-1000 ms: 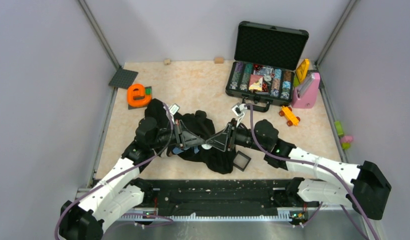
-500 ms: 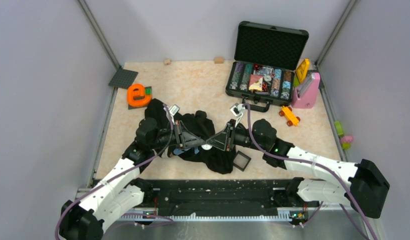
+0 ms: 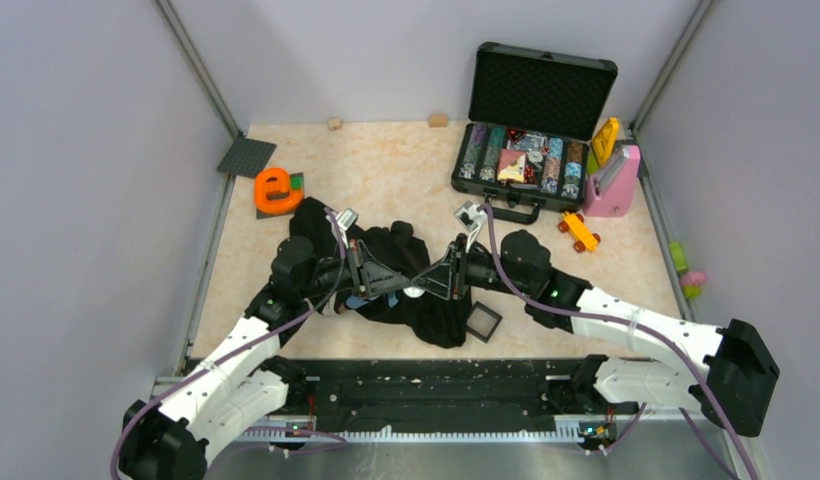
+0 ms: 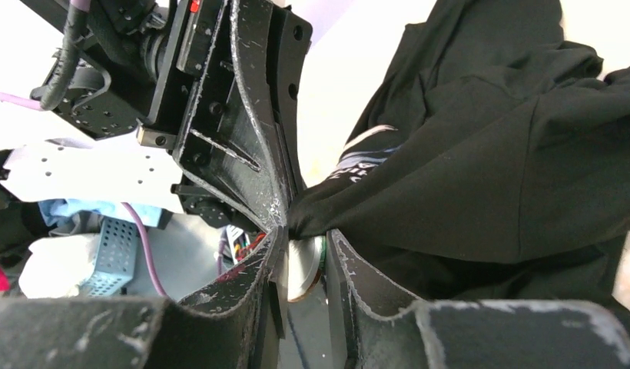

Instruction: Remove the brooch from the garment

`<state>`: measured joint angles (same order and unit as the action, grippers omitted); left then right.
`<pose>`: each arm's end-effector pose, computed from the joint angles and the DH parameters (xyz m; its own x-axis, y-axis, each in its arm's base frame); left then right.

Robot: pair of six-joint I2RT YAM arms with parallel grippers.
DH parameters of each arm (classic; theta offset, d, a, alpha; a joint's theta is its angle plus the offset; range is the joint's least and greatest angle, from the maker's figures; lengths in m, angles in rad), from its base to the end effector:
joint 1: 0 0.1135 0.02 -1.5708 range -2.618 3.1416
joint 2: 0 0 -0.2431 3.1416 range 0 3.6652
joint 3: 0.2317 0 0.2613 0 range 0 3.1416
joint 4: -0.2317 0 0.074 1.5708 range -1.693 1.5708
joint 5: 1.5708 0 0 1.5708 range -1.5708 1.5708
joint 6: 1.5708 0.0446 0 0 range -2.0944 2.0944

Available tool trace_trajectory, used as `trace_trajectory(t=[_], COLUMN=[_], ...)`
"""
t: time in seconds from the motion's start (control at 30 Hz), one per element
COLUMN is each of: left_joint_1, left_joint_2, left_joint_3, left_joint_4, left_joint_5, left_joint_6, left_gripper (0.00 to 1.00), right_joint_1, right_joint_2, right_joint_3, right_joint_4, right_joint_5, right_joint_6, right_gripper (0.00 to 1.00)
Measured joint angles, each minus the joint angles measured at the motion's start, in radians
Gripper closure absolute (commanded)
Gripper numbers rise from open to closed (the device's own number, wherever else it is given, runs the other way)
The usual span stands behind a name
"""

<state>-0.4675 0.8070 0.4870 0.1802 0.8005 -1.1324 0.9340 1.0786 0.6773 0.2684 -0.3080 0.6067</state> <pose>0.1785 -0.1260 0.2514 -0.9114 -0.2462 -0.3298 0.2899 0.1848 -0.9391 0.1545 0.2317 0.2682 -0.6034 0.0978 -0.7914 -0.7313 0.3278 0.5981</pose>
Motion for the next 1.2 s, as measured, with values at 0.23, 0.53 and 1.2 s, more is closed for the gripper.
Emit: trace_trajectory(t=[0.23,0.53,1.2], left_joint_1=[-0.002,-0.005,-0.005], left_joint_2=[-0.017,-0.026,0.001], left_joint_3=[-0.001,-0.003,0.07], left_joint_4=[-0.005,-0.01,-0.304], left_joint_5=[-0.019,-0.035,-0.154], left_joint_6=[0.001,0.006,0.167], left_gripper=[1.0,1.0,1.0], right_joint_1=[0.006,0.01,-0.01], right_joint_2=[-0.001,-0.005,-0.081], right_joint_3=[0.047,0.065,-0.062], right_joint_4=[-0.101,-0.145,-0.084], right_joint_5=[0.012,0.014,-0.013], right_joint_6=[-0.078,-0.141,-0.106], right_gripper=[0.79,0.65,0.59])
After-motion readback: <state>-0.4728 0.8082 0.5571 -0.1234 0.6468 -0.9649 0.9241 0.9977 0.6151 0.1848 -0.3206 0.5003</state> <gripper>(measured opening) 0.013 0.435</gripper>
